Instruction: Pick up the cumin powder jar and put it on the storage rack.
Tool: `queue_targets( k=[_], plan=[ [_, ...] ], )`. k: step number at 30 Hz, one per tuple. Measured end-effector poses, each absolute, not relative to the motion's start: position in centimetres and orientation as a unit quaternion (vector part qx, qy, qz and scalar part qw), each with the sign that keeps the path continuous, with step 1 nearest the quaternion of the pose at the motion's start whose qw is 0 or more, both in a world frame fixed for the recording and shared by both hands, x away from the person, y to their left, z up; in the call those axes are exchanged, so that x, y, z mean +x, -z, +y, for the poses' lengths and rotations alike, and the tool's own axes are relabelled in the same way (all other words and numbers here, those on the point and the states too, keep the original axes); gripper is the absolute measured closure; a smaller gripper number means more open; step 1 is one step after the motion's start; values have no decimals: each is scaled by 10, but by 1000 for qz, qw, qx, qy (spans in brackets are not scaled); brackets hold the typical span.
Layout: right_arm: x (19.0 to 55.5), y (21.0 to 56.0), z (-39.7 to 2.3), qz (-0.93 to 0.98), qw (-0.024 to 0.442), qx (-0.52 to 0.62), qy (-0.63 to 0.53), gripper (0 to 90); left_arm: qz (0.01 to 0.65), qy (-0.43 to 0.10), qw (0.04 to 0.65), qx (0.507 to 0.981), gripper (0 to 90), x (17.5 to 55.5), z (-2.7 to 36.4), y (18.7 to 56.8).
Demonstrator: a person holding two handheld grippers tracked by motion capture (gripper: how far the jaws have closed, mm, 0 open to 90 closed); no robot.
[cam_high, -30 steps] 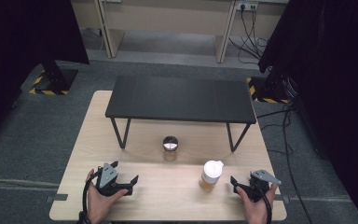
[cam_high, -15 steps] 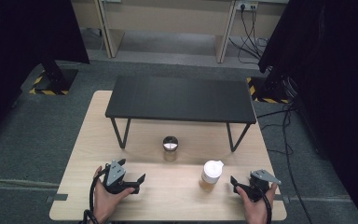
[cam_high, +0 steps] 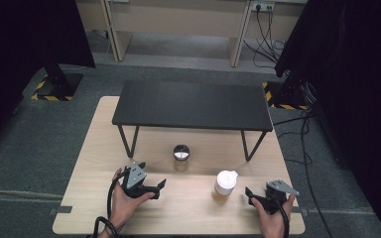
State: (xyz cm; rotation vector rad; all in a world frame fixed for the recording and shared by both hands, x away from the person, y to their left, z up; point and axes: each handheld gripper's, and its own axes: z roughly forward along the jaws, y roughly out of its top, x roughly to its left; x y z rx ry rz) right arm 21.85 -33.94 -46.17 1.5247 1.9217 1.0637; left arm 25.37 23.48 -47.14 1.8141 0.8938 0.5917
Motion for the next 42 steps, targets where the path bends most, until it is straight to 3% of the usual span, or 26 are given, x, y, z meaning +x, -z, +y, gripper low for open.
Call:
queue_targets(
  k=[42],
  plan=[
    [220,462,-343,699,224,555,-392,92,353,-222,491,765,13,313,176,475]
  ],
)
